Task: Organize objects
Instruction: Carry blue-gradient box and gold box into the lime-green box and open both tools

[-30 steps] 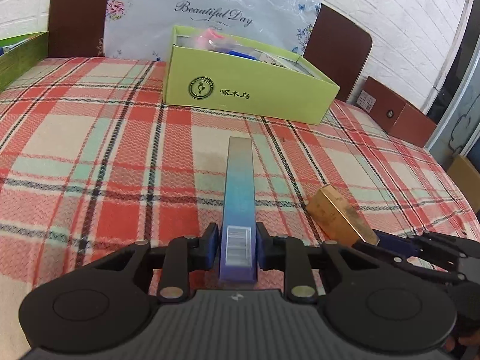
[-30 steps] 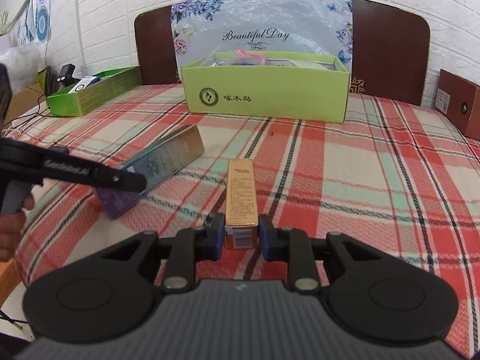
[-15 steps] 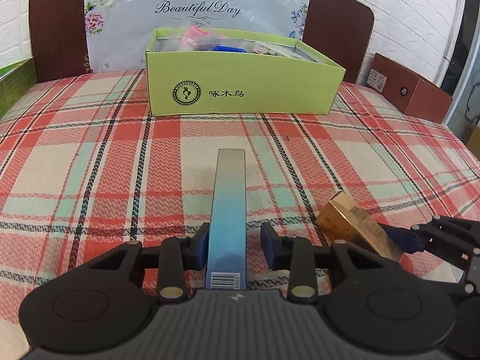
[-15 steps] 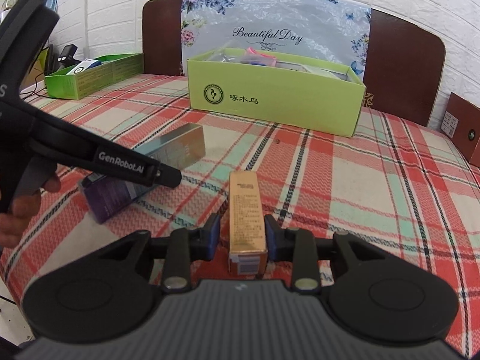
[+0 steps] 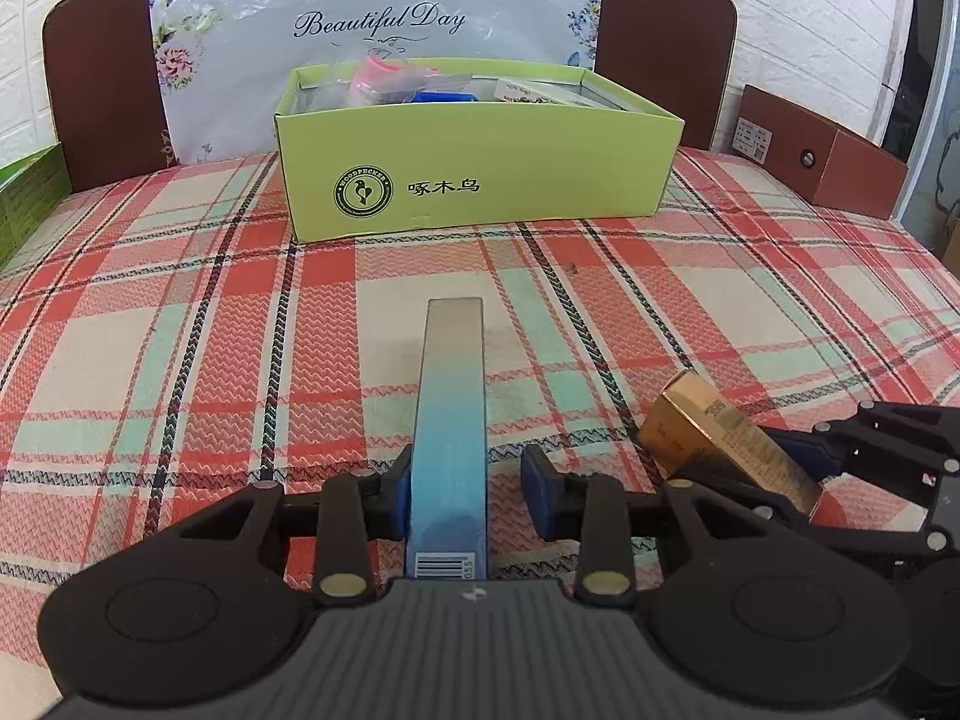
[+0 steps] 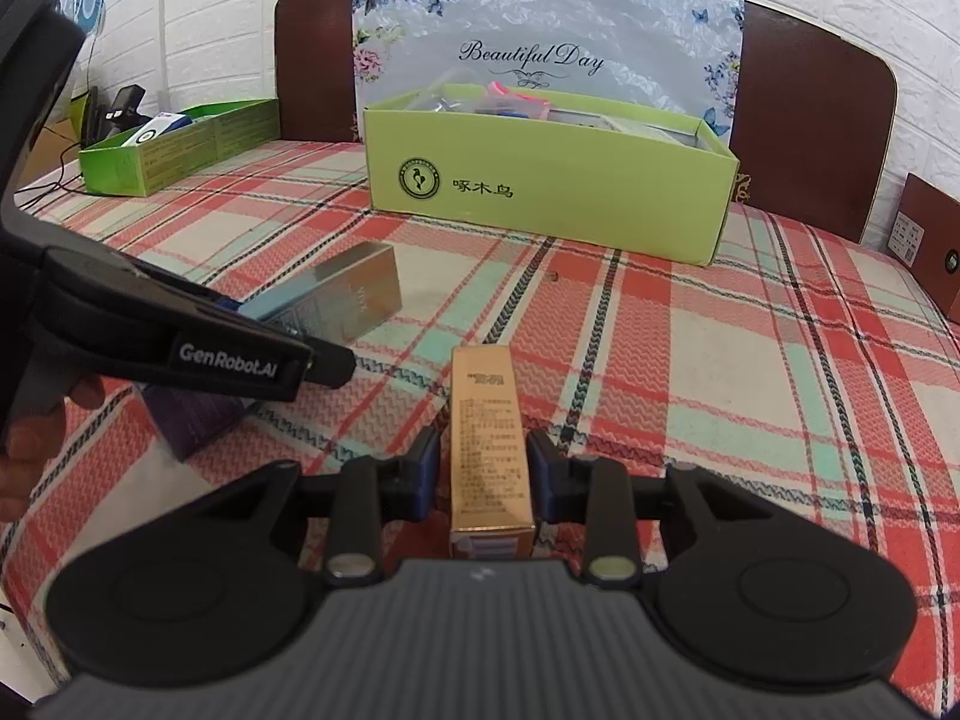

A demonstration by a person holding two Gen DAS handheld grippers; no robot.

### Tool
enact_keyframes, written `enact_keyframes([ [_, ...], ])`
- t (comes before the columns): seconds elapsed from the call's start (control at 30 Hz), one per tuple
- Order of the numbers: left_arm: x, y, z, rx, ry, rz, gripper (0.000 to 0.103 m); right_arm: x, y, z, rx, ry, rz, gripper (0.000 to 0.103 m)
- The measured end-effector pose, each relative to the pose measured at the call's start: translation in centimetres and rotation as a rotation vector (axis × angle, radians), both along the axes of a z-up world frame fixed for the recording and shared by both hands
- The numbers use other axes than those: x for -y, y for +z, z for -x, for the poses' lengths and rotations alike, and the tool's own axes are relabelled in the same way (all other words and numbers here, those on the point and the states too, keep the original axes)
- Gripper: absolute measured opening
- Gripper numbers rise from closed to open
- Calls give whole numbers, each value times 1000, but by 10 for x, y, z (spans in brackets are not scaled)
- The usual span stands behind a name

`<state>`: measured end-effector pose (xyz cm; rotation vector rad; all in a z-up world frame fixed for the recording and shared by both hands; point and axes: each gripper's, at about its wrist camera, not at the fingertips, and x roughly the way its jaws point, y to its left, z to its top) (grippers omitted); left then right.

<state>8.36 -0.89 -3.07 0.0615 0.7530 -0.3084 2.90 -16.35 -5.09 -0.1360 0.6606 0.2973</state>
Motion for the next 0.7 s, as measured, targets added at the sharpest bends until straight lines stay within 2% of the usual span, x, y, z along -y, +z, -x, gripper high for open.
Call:
enact_keyframes([
  [0.3, 1, 0, 0, 10, -9, -14, 36, 1, -2, -6, -6, -5, -13, 31],
  [0.4, 1, -1, 1, 16, -9, -16, 32, 2, -3, -7, -10, -4, -19, 30],
  [0.47, -1, -1, 2, 20, -3, -15, 22, 2, -3, -7, -11, -2, -21, 28],
  [0.53, -3, -1, 2, 17, 0, 0, 22, 2, -4, -7, -10, -2, -28, 24],
  [0.7, -2, 2, 6, 19, -8, -1, 22, 7, -2, -7, -19, -5, -81, 23],
])
